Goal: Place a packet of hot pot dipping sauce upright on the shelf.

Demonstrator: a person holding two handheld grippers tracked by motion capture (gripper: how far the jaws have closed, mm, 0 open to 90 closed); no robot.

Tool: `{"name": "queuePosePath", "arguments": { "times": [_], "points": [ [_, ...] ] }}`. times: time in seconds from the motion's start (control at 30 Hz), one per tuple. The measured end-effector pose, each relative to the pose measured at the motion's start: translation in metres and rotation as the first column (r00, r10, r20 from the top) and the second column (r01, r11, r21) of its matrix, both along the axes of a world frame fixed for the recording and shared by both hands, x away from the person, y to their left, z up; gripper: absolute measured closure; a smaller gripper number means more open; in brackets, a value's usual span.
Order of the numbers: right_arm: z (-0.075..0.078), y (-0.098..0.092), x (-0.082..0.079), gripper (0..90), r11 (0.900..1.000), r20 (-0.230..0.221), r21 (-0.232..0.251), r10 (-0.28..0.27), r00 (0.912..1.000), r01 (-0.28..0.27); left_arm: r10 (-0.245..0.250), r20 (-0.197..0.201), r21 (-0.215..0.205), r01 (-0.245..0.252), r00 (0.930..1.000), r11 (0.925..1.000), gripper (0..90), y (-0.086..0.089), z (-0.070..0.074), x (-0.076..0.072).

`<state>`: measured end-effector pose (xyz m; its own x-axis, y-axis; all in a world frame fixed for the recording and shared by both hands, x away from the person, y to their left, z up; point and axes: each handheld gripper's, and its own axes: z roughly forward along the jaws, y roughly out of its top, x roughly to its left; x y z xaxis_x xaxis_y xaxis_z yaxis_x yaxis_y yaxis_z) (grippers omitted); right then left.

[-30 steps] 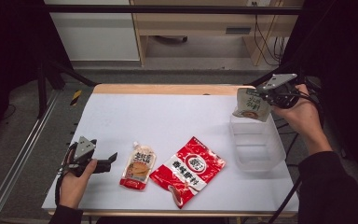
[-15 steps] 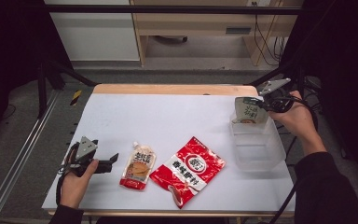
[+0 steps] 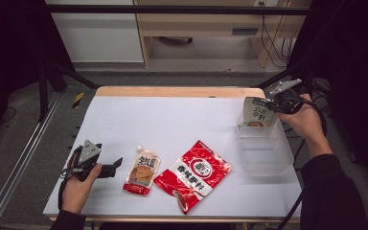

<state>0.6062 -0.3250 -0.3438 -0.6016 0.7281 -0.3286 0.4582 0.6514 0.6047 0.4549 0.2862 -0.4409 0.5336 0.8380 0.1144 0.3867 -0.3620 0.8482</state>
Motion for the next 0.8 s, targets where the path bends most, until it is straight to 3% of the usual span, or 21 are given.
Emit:
{"name": "queuePosePath", "arguments": {
  "times": [0.1,0.13,0.17,0.23,0.3,0.33,0.47,0.6,0.67,0.7,0.73,0.77,0.8],
  "points": [
    [0.000,0.000,0.000,76.8,1.000,-0.004,-0.003,-0.012,0.9999,0.012,0.001,0.002,0.000,-0.001,1.0000,1.0000,5.6,0.000,0.000,-0.001],
    [0.000,0.001,0.000,71.9,1.000,-0.006,-0.006,-0.019,0.9998,0.019,0.002,0.002,-0.002,-0.002,1.0000,1.0000,5.6,0.000,0.001,-0.001],
    [0.001,0.002,-0.002,59.7,1.000,-0.003,-0.008,-0.027,0.9996,0.027,0.002,0.002,-0.002,-0.002,1.0000,1.0000,5.5,0.000,0.000,-0.001],
    [0.003,0.003,-0.003,54.7,0.999,0.000,-0.007,-0.033,0.9994,0.033,0.001,0.001,-0.002,-0.001,1.0000,1.0000,5.6,0.000,0.000,0.000],
    [0.010,0.007,-0.010,41.3,0.999,0.049,0.009,-0.045,0.9978,0.045,0.000,-0.001,-0.001,0.000,1.0000,1.0000,5.5,0.000,0.000,0.000],
    [0.010,0.007,-0.010,41.3,0.999,0.049,0.009,-0.045,0.9978,0.045,-0.001,0.000,0.001,0.001,1.0000,1.0000,5.5,0.000,0.000,0.000],
    [0.024,0.013,-0.024,30.2,0.999,0.117,0.023,-0.035,0.9925,0.033,-0.003,0.001,0.003,0.003,1.0000,1.0000,5.5,-0.001,0.000,-0.001],
    [0.032,0.018,-0.036,27.2,0.999,0.152,0.037,-0.026,0.9881,0.021,-0.003,-0.002,0.004,0.003,1.0000,1.0000,5.5,-0.001,0.000,0.000],
    [0.041,0.029,-0.051,26.7,0.998,0.172,0.060,-0.018,0.9849,0.007,-0.006,-0.004,0.003,0.006,1.0000,1.0000,5.5,-0.001,0.000,0.000],
    [0.041,0.029,-0.051,26.7,0.998,0.172,0.060,-0.018,0.9849,0.007,-0.007,-0.004,0.004,0.007,1.0000,1.0000,5.5,-0.002,0.000,0.000],
    [0.045,0.040,-0.064,24.7,0.996,0.197,0.080,0.009,0.9804,-0.026,-0.011,-0.007,0.005,0.011,0.9999,0.9999,5.5,-0.002,0.000,0.000],
    [0.045,0.040,-0.064,24.7,0.996,0.197,0.080,0.009,0.9804,-0.026,-0.011,-0.007,0.005,0.011,0.9999,0.9999,5.5,-0.002,0.000,0.000],
    [0.048,0.054,-0.077,23.1,0.994,0.209,0.097,0.029,0.9775,-0.050,-0.012,-0.009,0.006,0.012,0.9999,0.9999,5.4,-0.002,-0.001,0.000]
  ]
}}
